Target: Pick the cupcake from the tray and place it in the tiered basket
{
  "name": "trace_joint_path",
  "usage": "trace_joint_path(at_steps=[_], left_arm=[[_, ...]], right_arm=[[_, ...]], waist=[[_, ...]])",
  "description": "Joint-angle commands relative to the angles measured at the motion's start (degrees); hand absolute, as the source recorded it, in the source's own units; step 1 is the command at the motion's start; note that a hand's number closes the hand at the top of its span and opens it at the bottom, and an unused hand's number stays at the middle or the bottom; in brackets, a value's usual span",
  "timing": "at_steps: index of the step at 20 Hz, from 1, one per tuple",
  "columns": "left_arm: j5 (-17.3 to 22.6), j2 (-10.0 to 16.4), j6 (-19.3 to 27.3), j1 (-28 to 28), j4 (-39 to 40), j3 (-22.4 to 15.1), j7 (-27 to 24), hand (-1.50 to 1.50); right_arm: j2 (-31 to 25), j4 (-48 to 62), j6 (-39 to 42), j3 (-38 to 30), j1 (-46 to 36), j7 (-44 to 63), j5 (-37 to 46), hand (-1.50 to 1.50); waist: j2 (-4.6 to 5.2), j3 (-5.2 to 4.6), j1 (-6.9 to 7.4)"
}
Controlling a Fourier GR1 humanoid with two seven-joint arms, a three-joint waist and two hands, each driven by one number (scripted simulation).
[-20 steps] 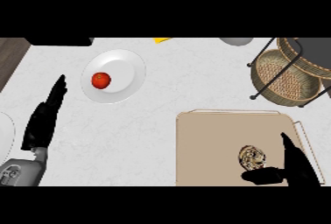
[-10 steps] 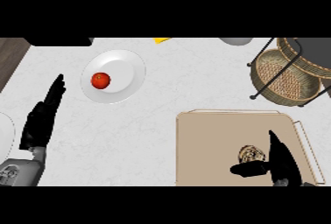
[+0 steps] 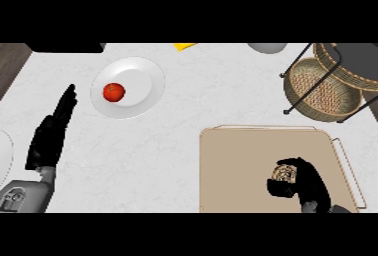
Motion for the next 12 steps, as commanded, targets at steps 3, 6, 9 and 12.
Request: trace_joint_path(at_steps=[3, 6, 9, 12], left_arm=[[-0.6, 0.0, -0.3, 1.2, -0.4, 1.0, -0.9, 0.0], [-0.3, 0.8, -2.1, -1.3, 0.4, 1.7, 1.5, 0.0], [-1.7, -1.0, -0.8, -1.1, 1.1, 1.2, 0.0, 0.0], [-2.3, -1.4, 0.1, -0.8, 1.2, 1.5, 0.6, 0.0]], right_arm=[[-3.1, 1.6, 9.2, 0.8, -1.7, 2.5, -1.6, 1.5], [3.1, 1.9, 3.6, 0.4, -3.0, 5.1, 1.4, 1.5], [4.2, -0.1, 1.1, -1.3, -1.3, 5.0, 3.0, 1.5], [2.1, -6.8, 0.7, -4.3, -1.7, 10.4, 5.7, 1.5]], waist=[[0.44, 1.01, 0.26], [0.44, 1.02, 0.07], [0.41, 1.0, -0.26], [0.25, 0.96, -0.65]])
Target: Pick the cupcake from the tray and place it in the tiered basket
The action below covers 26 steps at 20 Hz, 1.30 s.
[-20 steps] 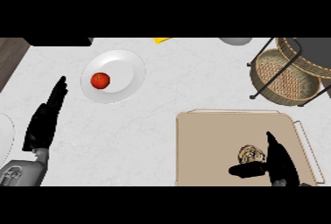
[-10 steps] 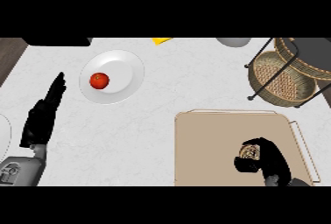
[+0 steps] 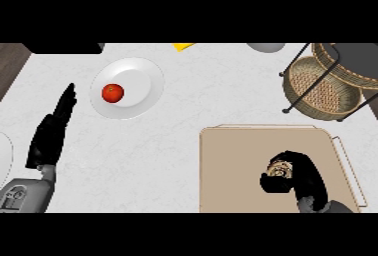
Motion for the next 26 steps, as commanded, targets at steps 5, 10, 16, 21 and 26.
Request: trace_joint_path(at_steps=[5, 10, 16, 21, 26], left_arm=[[0.6, -0.3, -2.5, -3.0, 1.1, 0.0, -0.2, 0.0], [-0.3, -1.1, -1.5, -0.7, -0.2, -0.1, -0.6, 0.0], [-0.3, -0.7, -1.5, 2.6, -2.0, 0.7, -0.4, 0.0], [-1.1, 0.1, -1.5, 1.2, -3.8, 1.5, 2.4, 0.0], [0.0, 0.4, -3.2, 1.4, -2.1, 3.0, 0.5, 0.0]], right_arm=[[9.3, 5.6, 8.8, 9.4, -19.5, -1.5, 9.2, 1.5], [17.4, 15.0, 2.9, 5.4, -31.4, -7.7, 13.6, 1.5], [16.7, 9.0, 0.7, 2.7, -38.3, -0.1, 27.8, 1.5], [11.7, 7.3, 5.5, -5.6, -41.8, -3.9, 30.2, 1.5], [6.8, 5.4, 18.0, -8.4, -46.7, -1.1, 31.5, 1.5]], waist=[[0.99, 0.4, 3.59], [0.56, 0.55, 2.34], [-0.29, 0.49, 0.67], [0.02, 0.56, 0.36], [0.01, 0.51, -0.01]])
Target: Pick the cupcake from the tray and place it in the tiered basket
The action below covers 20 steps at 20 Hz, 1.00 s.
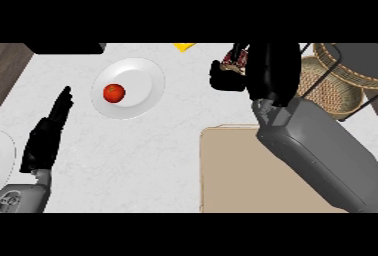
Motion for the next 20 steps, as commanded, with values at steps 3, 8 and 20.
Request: trace_joint_path(at_steps=[3, 8, 20], left_arm=[[0.1, -0.2, -1.1, -4.0, 2.8, 1.5, 1.0, 0.0], [-3.4, -3.5, 1.1, -0.7, 0.8, -1.4, 0.0, 0.0], [-1.7, -2.0, -1.9, -1.4, 3.1, 2.3, -1.9, 0.0]], right_arm=[[-4.5, 1.0, 12.4, -8.5, -5.1, -0.3, -4.8, 1.5], [-4.1, 8.0, 9.3, -16.4, -5.0, -10.9, -8.9, 1.5], [-15.8, 20.1, 13.5, -13.9, -2.1, -19.6, 5.3, 1.5]], waist=[[0.29, 0.03, -0.1], [0.48, 0.06, 0.81], [0.57, 0.02, 0.77]])
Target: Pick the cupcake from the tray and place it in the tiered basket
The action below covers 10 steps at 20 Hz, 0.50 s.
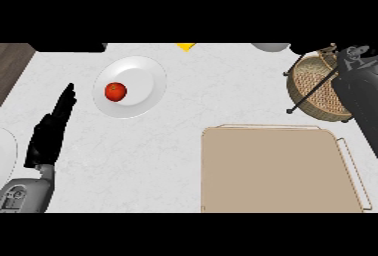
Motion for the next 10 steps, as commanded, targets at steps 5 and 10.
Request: trace_joint_path(at_steps=[5, 10], left_arm=[[-1.7, -2.0, 0.7, -0.1, -4.0, -1.3, 3.4, 0.0], [-1.3, -1.8, -0.7, 1.1, 0.3, 0.8, -1.6, 0.0]], right_arm=[[-4.0, 15.2, 0.6, -3.5, -5.0, -8.2, 6.0, 1.5], [-5.5, 18.9, -1.8, -7.5, -0.1, -19.3, 3.5, 1.5]], waist=[[0.08, 0.02, 0.56], [0.08, 0.02, 0.11]])
